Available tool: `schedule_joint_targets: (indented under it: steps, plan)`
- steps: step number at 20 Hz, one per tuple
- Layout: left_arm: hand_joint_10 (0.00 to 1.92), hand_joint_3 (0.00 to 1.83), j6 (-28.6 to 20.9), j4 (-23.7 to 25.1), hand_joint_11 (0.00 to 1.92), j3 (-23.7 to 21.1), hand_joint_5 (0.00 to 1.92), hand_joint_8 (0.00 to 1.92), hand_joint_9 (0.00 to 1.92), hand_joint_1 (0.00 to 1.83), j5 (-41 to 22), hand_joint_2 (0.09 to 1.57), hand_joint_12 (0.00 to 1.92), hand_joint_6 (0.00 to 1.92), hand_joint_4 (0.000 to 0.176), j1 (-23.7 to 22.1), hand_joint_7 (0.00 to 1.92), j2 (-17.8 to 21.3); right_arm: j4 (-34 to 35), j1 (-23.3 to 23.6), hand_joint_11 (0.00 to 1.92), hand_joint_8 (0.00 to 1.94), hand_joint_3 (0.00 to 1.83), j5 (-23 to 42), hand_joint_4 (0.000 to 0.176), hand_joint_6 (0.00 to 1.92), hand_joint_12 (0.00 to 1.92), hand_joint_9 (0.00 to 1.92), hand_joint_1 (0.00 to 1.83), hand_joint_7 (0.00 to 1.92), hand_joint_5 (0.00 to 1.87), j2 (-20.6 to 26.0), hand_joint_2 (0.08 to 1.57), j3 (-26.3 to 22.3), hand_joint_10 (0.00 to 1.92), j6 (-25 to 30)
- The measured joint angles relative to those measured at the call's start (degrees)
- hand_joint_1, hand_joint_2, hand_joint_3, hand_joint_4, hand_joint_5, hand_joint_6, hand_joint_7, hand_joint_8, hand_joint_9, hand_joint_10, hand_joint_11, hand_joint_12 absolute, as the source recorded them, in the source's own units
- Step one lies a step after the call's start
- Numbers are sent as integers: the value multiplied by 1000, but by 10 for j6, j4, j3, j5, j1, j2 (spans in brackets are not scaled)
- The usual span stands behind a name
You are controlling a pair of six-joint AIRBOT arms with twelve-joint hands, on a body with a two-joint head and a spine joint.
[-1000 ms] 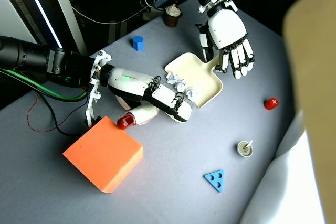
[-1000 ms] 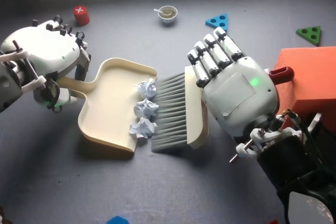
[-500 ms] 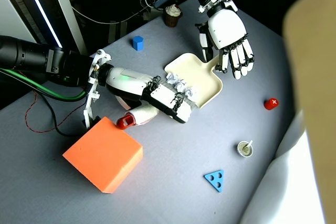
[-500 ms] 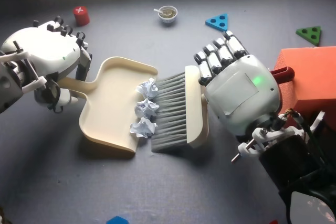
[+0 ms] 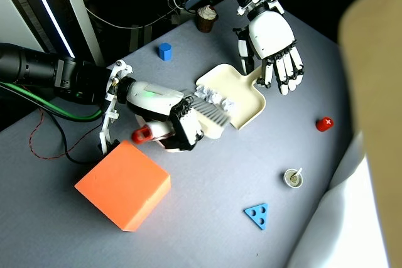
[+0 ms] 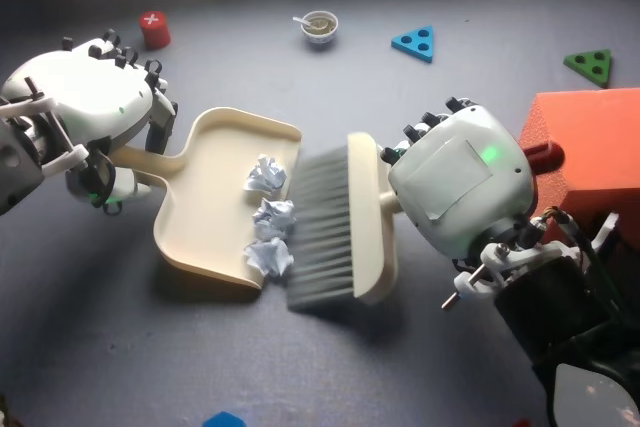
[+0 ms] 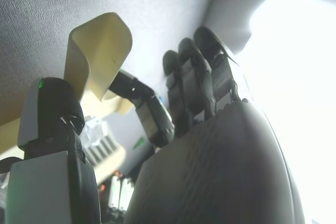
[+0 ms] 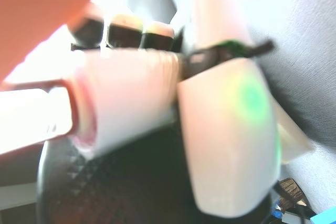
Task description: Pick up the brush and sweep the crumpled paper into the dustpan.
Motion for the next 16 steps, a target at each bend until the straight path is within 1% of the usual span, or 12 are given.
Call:
schedule_joint_targets:
  steps: [1,2,3,4,6,7,8,9,11,13,15,16]
  plan:
    - [3,1,1,0,0,0,847,2,285,996,-1,1180,704,1189,88,-1,354,0,-3,0,1359,1941,0,4,0,1921,1921,1384,1569,1171,1007,3,1144,0,1921,0]
    - [2,0,1,0,0,0,852,1,280,1010,-1,1179,698,1183,61,-2,350,0,-6,0,1370,1941,0,7,59,1921,1921,1379,1586,1153,975,5,1163,0,1921,-1]
    - [1,3,1,0,0,0,834,3,277,998,-1,1187,694,1211,68,-3,338,0,-7,0,1379,1941,0,13,104,1921,1921,1360,1603,1124,949,11,1176,-4,1921,-16]
    - [3,1,2,0,0,0,832,4,284,992,-1,1189,716,1214,81,-4,343,0,-7,0,1380,1941,1,16,123,1921,1921,1347,1604,1101,934,19,1183,-12,1921,-28]
    - [2,0,4,-2,0,0,839,2,283,993,-2,1185,716,1203,87,-6,343,-2,-8,0,1367,1941,1,19,150,1921,1921,1318,1591,1076,910,37,1192,-30,1921,-51]
    - [2,0,4,-2,0,0,837,1,277,1001,-3,1186,684,1206,68,-9,344,-5,-10,0,1334,1941,1,28,155,1921,1921,1293,1578,1055,896,54,1195,-44,1921,-63]
    - [1,0,4,-2,0,0,837,1,275,991,-3,1186,673,1205,92,-9,343,-7,-4,5,1311,1941,3,40,156,1921,1921,1272,1566,1032,891,63,1204,-53,1921,-68]
    - [4,2,4,-2,0,0,809,2,257,962,-2,1198,659,1245,126,-9,330,-8,3,15,1302,1941,0,50,156,1921,1921,1270,1563,1036,883,71,1200,-58,1921,-74]
    - [3,1,4,0,0,0,807,1,252,964,-1,1201,633,1249,121,-9,326,-8,31,43,1291,1941,1,60,161,1921,1921,1258,1557,1017,885,82,1204,-68,1921,-96]
    - [7,0,6,-2,0,0,817,4,271,974,1,1197,671,1234,108,-9,336,-8,48,74,1315,1941,0,68,167,1921,1921,1280,1547,1038,908,89,1200,-74,1921,-134]
    - [3,0,8,-2,0,0,829,2,269,988,2,1192,656,1218,88,-9,338,-8,72,106,1313,1941,1,86,170,1921,1921,1279,1534,1027,906,90,1207,-83,1921,-194]
    - [2,1,10,-2,0,0,819,1,267,975,4,1195,652,1231,106,-9,338,-8,87,121,1303,1941,3,98,170,1921,1921,1269,1535,1014,884,90,1215,-88,1921,-225]
